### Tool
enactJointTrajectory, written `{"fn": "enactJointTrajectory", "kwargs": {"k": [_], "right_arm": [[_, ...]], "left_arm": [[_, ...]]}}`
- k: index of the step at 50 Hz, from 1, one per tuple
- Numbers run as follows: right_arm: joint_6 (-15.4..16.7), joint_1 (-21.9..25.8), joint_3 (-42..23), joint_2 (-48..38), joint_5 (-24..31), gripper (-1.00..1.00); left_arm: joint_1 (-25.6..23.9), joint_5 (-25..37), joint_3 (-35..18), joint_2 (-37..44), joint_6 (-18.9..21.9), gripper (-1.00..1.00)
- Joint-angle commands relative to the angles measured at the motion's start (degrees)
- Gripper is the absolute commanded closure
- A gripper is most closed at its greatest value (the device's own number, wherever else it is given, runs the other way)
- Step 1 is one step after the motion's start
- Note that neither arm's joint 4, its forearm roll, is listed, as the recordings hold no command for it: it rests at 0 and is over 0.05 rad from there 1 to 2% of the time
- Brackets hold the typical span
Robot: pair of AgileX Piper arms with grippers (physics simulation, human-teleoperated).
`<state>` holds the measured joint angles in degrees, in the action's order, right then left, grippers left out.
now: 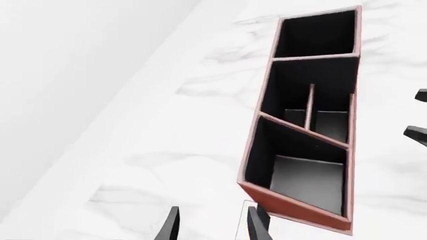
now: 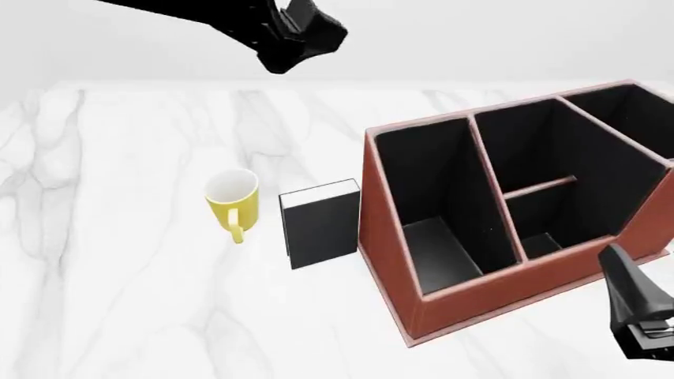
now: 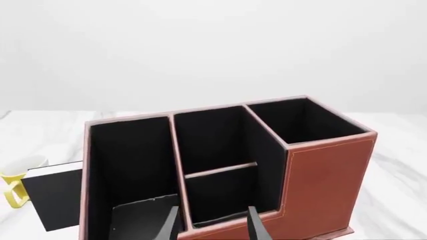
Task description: Pick up the book and place it in the back compartment of the caddy.
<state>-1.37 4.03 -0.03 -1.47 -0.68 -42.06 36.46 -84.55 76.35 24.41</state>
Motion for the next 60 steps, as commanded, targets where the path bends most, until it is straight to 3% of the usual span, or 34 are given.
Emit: {"fn": "enactJointTrajectory", "kwargs": {"k": [1,13,40,60], "right_arm": [[-0.23,0.09,0.02,-0.34,-0.05,-1.0],[-0.46,0.15,-0.01,-0.54,0.02,-1.0],[-0.64,0.18,0.03,-3.06,-2.09,-1.0],[-0.62,0.23,-0.02,-2.93,-1.81,-1.0]], "left_arm": [[-3.66,2.29,0.29,6.83,-1.33,-1.0],[-5.33,-0.65,3.96,11.69,-3.72,-1.0],[-0.96,-3.3,9.02,19.03,-0.38,-1.0],[-0.7,-7.72,12.39,22.45,-0.68,-1.0]]}}
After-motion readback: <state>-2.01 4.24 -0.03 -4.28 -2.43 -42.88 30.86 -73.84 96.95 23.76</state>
